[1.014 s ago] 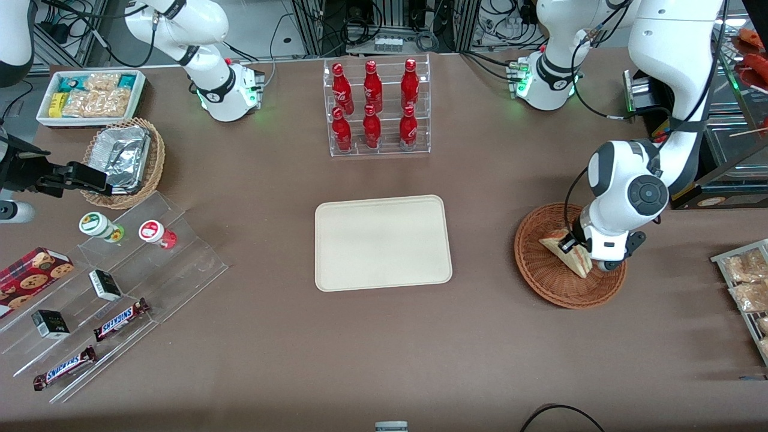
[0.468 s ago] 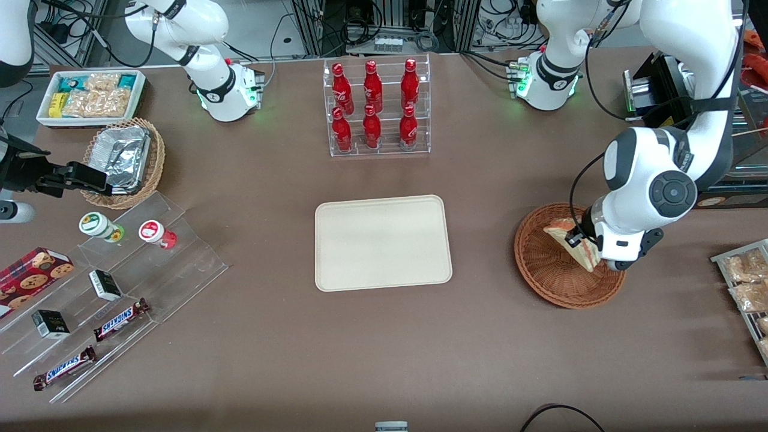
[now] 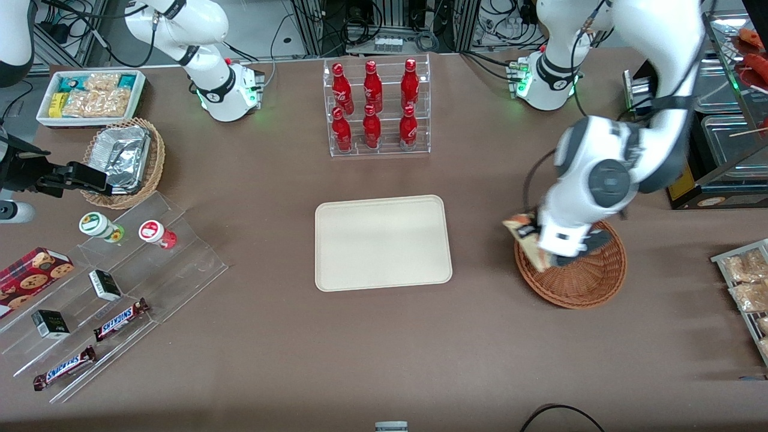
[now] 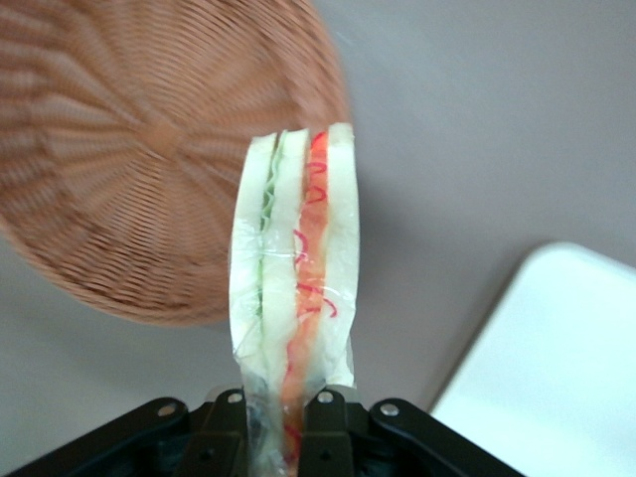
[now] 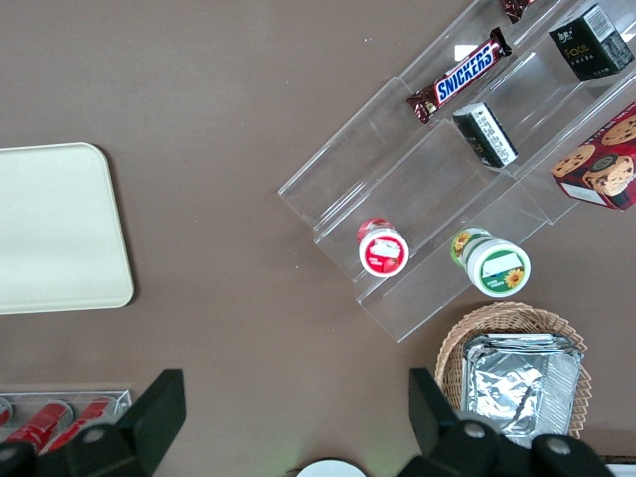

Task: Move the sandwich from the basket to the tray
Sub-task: 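Carry the held sandwich over the cream tray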

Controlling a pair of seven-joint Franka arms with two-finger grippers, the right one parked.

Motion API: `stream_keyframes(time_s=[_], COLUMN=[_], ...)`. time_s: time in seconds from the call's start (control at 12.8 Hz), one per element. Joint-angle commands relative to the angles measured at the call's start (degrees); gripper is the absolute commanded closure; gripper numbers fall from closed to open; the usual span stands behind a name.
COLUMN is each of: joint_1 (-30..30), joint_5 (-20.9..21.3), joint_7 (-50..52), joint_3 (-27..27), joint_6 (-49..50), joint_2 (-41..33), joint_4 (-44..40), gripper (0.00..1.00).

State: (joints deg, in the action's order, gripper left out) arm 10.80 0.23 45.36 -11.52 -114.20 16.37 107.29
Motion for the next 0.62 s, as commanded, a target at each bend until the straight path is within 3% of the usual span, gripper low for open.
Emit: stream_keyframes(time_s=[0.0,0.55], joint_1=[5.88,18.8], joint_5=[-0.32,-0.32], joint_7=[0.78,6.92], joint_3=[0.09,0.09], joint_6=[0.12,0.29], joint_2=[4.01,18.5], joint_4=[-4.27,-20.86], gripper=[1.0,1.0])
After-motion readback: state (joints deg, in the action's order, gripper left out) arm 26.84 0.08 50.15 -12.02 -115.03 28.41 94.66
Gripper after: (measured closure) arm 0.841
